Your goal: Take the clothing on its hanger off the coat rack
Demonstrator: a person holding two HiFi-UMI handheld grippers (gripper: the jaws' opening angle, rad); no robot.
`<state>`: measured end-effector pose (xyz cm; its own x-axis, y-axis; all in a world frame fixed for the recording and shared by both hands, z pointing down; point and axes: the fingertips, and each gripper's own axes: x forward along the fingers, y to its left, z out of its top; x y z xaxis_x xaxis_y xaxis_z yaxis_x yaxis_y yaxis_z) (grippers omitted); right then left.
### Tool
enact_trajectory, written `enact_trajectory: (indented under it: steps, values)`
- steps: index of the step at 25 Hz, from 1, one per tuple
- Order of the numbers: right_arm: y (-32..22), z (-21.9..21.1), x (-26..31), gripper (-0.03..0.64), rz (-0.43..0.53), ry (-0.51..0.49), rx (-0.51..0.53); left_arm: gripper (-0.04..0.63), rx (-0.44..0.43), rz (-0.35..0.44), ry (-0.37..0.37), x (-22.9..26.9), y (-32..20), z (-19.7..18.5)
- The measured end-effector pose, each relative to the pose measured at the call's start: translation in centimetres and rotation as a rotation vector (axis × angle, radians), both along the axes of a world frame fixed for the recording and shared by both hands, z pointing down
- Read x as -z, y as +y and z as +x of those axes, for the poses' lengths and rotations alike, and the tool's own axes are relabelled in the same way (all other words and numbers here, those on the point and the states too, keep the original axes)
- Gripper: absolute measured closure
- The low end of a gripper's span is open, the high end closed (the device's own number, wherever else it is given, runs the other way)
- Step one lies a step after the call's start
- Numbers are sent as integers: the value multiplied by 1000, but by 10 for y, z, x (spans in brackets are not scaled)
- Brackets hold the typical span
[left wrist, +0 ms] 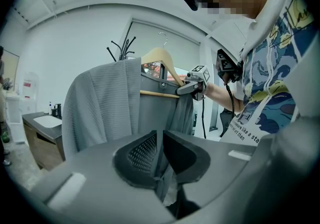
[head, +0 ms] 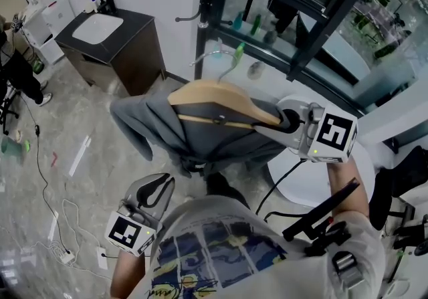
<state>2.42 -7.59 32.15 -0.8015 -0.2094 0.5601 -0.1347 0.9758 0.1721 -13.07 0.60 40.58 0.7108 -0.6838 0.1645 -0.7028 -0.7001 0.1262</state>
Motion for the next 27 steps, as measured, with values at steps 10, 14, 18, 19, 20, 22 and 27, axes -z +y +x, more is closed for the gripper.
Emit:
enact_trajectory:
  steps: [10,14,18,19,20,22,27]
  values:
    - [0,1,-7,614,1,14,-8,552,-9,-9,0,-3,-2,0]
    - [0,2,-5,614,3,17,-14,551,-8,-12,2,-1,-3,-1]
    - [-1,3,-4,614,2,17,-19,552,-10,-16,1,-1,-4,0]
    - [-1,3,-4,614,2,17,-19,551,-12,-16,1,-1,-5,1]
    - [-2,4,-4,614,2,17,-19,552,-14,-15,1,-1,-6,2]
    - [-3,5,-5,614,5,17,-19,552,-18,-14,0,-1,-8,3]
    - [-13,7,-6,614,7,15,-24,552,-21,-14,1,-3,-17,6]
